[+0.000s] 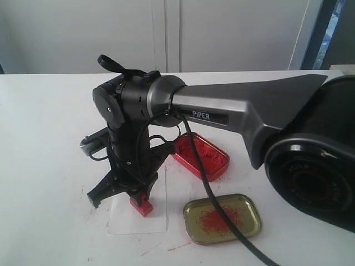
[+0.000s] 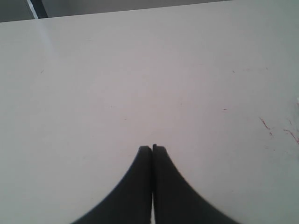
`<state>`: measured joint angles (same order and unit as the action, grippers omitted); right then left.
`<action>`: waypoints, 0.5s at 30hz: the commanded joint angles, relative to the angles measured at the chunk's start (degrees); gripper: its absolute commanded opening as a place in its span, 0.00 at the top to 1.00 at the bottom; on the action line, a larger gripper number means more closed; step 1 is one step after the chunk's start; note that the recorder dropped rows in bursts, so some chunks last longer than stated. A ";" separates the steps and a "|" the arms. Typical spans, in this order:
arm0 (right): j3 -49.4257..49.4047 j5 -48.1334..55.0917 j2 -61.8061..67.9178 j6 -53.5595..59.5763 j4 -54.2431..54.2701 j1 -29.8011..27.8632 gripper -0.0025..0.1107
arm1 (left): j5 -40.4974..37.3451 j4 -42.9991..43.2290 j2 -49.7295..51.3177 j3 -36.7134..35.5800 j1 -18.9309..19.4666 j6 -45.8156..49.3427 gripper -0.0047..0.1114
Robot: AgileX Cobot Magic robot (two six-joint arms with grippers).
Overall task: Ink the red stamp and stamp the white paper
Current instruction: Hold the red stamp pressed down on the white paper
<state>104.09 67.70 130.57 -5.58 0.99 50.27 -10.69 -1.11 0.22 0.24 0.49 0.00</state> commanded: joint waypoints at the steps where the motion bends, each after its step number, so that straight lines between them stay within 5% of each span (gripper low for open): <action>1: -1.37 -6.09 0.82 0.30 1.27 0.56 0.98 | 0.15 -0.42 -0.22 -0.24 -0.32 0.00 0.96; 15: -1.49 -3.14 -0.61 0.30 -1.57 0.56 0.98 | 0.15 -0.42 -0.22 -0.24 -0.32 0.00 0.96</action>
<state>103.38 64.21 129.35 -5.58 0.00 50.72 -10.69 -1.11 0.22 0.24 0.49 0.00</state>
